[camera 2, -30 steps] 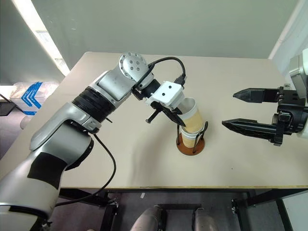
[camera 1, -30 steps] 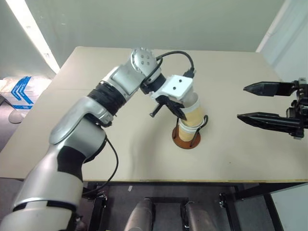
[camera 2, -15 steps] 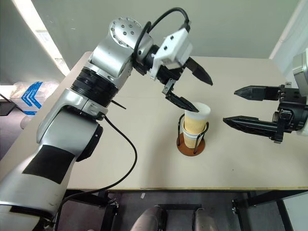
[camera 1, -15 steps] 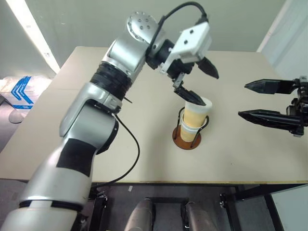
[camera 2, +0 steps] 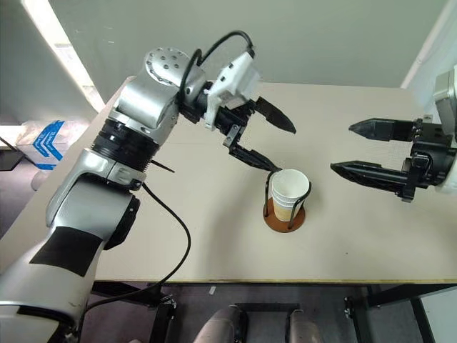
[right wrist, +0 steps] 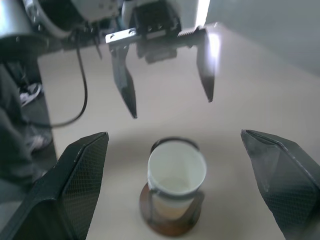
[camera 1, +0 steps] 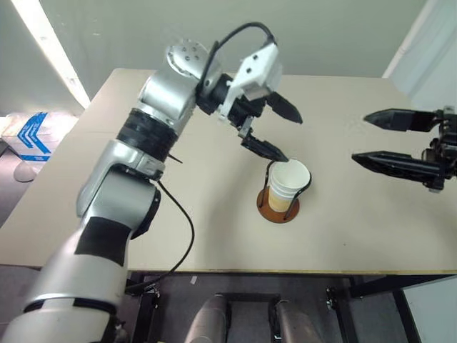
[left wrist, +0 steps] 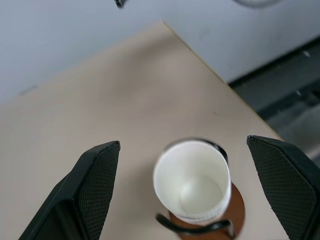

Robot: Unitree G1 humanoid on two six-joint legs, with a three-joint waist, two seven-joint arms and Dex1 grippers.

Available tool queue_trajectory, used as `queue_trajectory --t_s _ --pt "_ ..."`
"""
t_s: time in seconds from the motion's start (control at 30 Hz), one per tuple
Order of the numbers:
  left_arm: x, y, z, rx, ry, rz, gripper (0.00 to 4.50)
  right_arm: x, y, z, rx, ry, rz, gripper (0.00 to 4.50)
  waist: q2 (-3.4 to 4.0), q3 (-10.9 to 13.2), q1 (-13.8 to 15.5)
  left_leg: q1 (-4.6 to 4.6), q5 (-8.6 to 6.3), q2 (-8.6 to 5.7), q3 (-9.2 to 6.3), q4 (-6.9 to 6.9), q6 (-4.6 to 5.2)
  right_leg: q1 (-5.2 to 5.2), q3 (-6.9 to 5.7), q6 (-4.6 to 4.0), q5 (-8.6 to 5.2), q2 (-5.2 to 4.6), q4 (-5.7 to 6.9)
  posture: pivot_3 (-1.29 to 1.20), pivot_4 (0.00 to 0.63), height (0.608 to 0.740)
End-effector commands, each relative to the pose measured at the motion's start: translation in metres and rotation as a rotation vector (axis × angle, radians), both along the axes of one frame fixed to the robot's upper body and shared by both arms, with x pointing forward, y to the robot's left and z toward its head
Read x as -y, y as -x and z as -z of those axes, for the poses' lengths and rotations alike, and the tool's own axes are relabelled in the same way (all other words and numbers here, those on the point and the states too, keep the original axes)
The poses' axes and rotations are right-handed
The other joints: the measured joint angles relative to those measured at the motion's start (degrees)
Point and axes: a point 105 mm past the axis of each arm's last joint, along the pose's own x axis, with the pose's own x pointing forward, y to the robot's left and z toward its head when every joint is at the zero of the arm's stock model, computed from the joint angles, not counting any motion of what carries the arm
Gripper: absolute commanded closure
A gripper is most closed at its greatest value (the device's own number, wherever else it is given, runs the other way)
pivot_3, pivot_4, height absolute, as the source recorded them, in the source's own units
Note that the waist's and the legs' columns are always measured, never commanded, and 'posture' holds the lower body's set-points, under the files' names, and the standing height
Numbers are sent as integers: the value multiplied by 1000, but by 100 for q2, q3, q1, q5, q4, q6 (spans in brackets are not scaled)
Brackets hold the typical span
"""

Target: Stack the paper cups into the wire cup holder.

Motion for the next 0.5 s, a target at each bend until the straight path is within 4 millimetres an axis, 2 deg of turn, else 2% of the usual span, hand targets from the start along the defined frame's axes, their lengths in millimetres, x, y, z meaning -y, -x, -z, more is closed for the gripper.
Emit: queue_trajectory --t_s 0.03,0.07,0.17,0.27,0.37,0.5 --pt "-33 -5 -12 -16 122 -137 44 5 -7 11 0 8 30 0 1 0 -17 3 2 3 0 0 -3 0 0 0 0 2 3 0 150 740" --pt "-53 -8 -10 -33 155 -208 44 10 -13 17 -26 -6 49 0 3 -2 -53 5 3 5 0 -3 -5 0 0 0 0 4 3 0 150 740" --pt "-94 -13 0 -73 235 -416 44 28 -33 30 -59 -23 123 0 6 -4 -143 13 15 7 2 -4 -17 -3 11 -1 -1 13 7 0 150 740" --pt "-122 -14 9 -80 311 -602 44 45 -53 41 -70 -38 204 0 7 -4 -141 13 59 7 1 -5 -52 -2 9 -3 2 11 5 0 150 740" --pt "-146 -12 19 -83 401 -780 44 61 -75 51 -73 -65 291 0 6 -4 -99 20 58 6 1 -4 -39 2 4 -16 8 8 3 0 150 740" --pt "-166 -10 30 -67 503 -965 44 72 -97 59 -66 -75 364 0 6 -4 -90 32 45 3 2 -6 -15 18 2 -73 1 5 8 0 150 740"
